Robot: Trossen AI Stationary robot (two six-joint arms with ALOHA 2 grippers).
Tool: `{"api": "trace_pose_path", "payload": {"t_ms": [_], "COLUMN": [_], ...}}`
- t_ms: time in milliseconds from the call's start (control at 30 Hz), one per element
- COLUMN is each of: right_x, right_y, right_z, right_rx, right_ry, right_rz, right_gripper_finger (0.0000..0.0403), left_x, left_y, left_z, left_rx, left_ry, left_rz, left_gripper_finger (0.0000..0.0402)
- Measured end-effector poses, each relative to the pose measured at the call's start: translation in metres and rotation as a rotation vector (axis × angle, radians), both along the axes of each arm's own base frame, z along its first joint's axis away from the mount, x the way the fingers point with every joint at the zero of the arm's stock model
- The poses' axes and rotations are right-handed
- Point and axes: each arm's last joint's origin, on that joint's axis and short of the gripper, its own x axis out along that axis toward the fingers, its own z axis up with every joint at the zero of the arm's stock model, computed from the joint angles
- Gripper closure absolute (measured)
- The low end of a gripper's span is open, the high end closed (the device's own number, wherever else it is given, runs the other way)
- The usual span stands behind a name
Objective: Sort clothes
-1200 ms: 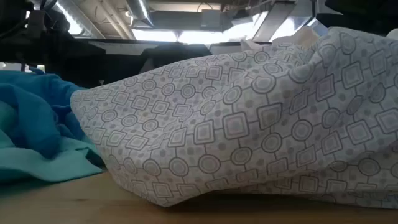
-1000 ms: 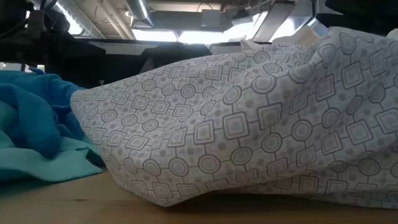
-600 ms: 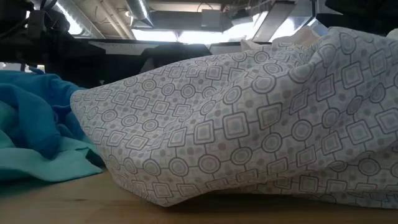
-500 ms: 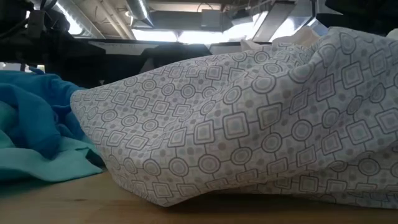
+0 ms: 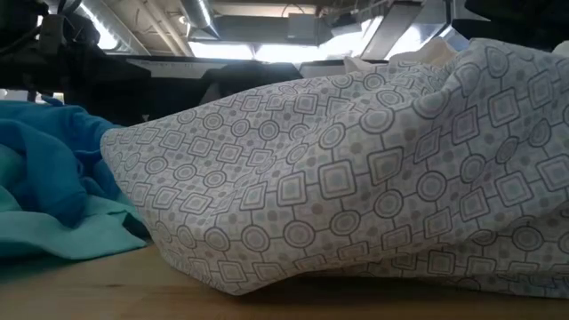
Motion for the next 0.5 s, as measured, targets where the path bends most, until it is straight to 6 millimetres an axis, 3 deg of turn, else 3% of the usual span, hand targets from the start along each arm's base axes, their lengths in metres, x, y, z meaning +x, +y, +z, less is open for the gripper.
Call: {"api": "trace_pose_path", "payload": {"t_ms": [500], "right_x": [0.0003], "right_y": [-0.0004], "right_z": [-0.0003], "right_rx": [-0.043], "right_ry": [0.004], "right_rz": [-0.026], "right_gripper_finger": [0.0182], "left_x": [-0.0001], "left_y": [0.0004], "left_z": [0.0000], "left_rx": [0.011], "left_ry": [0.003], "left_rz": [0.011], "left_gripper_finger": [0.0276]}}
